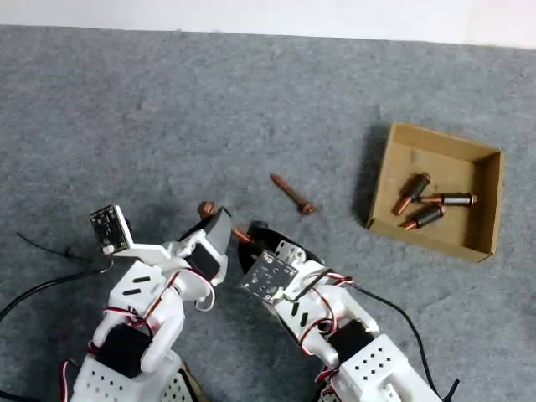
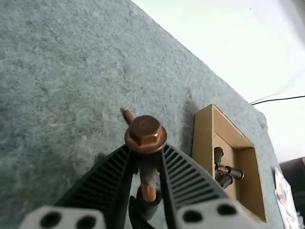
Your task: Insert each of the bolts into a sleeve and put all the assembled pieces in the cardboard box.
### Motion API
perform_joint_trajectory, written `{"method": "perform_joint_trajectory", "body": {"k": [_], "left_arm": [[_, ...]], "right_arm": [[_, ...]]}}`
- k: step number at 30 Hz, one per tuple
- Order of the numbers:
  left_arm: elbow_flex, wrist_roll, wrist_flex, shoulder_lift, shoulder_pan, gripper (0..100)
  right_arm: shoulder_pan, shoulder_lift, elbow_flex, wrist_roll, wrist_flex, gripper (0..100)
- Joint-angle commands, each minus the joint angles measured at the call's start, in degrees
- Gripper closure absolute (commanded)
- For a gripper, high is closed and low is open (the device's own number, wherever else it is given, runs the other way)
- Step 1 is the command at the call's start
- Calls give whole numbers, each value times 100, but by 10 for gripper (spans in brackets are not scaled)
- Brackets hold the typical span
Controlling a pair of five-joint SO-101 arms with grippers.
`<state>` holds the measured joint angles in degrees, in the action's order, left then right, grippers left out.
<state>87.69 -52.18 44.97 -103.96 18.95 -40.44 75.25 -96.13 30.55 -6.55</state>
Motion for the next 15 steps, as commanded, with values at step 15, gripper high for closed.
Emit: {"method": "perform_joint_trajectory", "body": {"k": [15], "left_arm": [[268, 1565, 185, -13, 919, 890]], "right_arm": [[101, 101, -567, 18, 13, 992]]}}
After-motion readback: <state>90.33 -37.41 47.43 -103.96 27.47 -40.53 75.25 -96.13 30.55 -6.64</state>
